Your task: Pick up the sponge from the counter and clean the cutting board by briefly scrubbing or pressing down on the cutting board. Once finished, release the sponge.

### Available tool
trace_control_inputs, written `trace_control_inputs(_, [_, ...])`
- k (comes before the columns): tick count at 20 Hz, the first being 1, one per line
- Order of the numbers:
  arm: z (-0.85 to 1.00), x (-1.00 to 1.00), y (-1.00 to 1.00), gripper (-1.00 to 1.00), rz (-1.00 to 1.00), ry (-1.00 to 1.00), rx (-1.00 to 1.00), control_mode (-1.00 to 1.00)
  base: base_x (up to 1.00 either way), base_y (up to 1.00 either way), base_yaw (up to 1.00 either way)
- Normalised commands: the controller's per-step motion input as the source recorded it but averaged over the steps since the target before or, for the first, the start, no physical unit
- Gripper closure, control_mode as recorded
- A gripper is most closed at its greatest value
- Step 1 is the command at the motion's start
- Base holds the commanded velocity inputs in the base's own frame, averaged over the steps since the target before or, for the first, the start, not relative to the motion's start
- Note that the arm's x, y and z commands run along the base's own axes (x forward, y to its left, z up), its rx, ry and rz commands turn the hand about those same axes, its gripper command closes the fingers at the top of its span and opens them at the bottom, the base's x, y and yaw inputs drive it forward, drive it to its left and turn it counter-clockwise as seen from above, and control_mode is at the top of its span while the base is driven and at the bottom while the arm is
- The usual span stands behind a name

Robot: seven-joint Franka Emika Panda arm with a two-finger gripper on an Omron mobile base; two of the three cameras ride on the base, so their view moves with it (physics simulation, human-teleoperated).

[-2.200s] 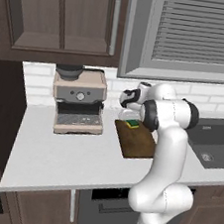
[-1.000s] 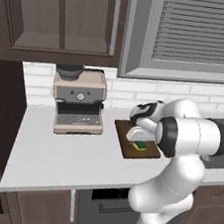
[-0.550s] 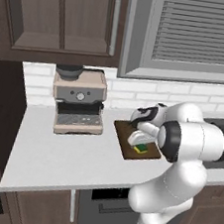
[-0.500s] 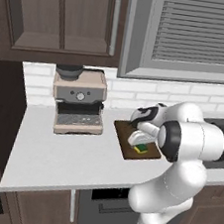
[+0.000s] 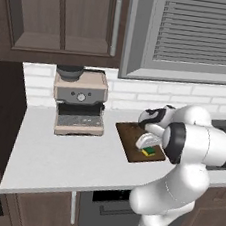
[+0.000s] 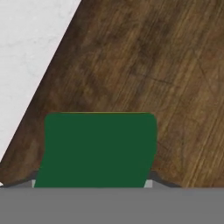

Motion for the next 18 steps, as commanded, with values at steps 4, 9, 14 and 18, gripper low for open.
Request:
trace_control_inputs(4, [-0.04, -0.04, -0.53, 1.0, 0.01, 0.0, 0.0, -1.0, 0.0, 0.0, 0.0])
trace_control_inputs(9, [0.0, 0.07, -0.38, 1.0, 0.0, 0.0, 0.0, -1.0, 0.0, 0.0, 0.0])
trace_control_inputs(14, [-0.1, 0.4, -0.06, 1.0, 0.0, 0.0, 0.01, -1.0, 0.0, 0.0, 0.0])
trace_control_inputs(18, [0.0, 0.61, 0.0, 1.0, 0.0, -0.01, 0.06, -1.0, 0.0, 0.0, 0.0])
